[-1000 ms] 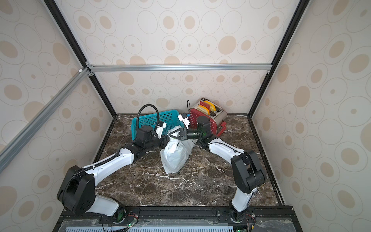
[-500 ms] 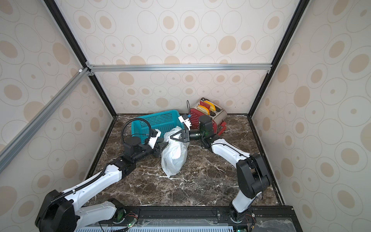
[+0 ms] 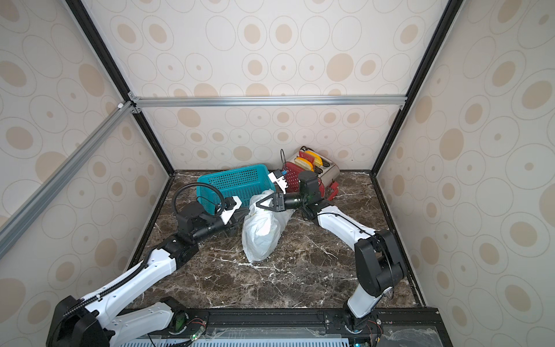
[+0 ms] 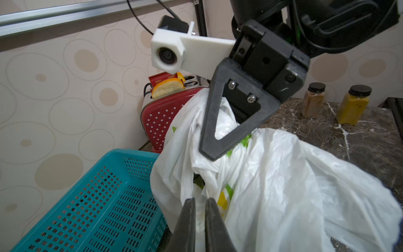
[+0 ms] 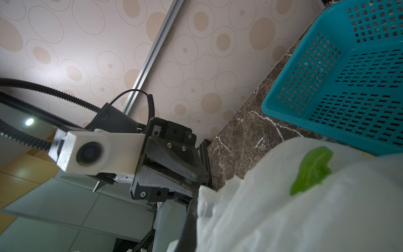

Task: Place the pineapple into a plastic bag & tie a knot
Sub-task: Cross the plastic bag at the center of the board.

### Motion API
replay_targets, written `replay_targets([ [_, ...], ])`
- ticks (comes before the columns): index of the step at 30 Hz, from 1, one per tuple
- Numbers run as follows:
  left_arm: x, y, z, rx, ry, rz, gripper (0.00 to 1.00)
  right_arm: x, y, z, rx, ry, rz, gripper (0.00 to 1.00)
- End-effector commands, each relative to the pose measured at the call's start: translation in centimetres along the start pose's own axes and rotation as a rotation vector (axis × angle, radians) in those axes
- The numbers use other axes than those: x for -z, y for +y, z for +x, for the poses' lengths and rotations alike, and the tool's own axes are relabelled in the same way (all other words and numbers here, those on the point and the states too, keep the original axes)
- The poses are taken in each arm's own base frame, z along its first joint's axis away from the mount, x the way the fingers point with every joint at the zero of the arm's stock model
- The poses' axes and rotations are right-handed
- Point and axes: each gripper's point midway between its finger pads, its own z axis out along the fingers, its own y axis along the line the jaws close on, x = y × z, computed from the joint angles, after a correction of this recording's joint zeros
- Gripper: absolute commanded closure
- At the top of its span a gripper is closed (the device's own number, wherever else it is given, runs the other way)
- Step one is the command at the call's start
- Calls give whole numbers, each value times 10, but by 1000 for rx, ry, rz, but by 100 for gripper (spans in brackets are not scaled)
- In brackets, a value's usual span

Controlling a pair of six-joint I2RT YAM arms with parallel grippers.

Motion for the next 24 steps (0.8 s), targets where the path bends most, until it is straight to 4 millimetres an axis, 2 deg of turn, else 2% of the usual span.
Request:
replay_targets([
  [1,-7,-8,-14,-52,-41,76,89,-1,36,-15,138,-6,-66,100],
  [7,-16,-2,-8,-37,-31,61,88,-6,39,-13,131,9,-88,100],
  [12,-23,4,1,-36,-7,32,76,-9,43,-12,126,21,-115,100],
  [24,-26,3,-19,-7,-100,54,63,-20,38,-8,113,46,-134,100],
])
